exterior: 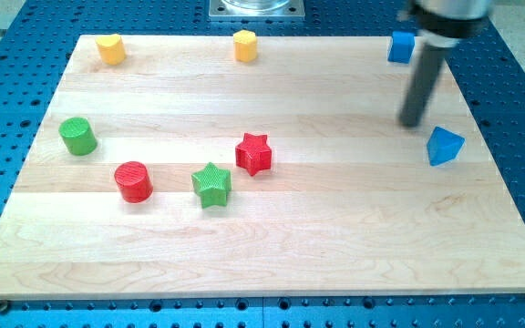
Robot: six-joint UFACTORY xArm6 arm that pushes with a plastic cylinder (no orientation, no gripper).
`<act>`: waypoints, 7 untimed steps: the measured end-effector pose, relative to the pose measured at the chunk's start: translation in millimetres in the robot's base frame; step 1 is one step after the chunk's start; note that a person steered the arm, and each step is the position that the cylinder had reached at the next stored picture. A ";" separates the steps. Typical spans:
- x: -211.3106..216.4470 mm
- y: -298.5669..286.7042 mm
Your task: Push the red circle into the green star
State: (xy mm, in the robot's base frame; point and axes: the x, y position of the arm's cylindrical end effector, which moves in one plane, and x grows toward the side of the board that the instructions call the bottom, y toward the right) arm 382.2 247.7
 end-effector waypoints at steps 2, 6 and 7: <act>62.3 -46.8; 183.6 -371.5; 127.7 -375.6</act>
State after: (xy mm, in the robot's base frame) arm 509.9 -127.8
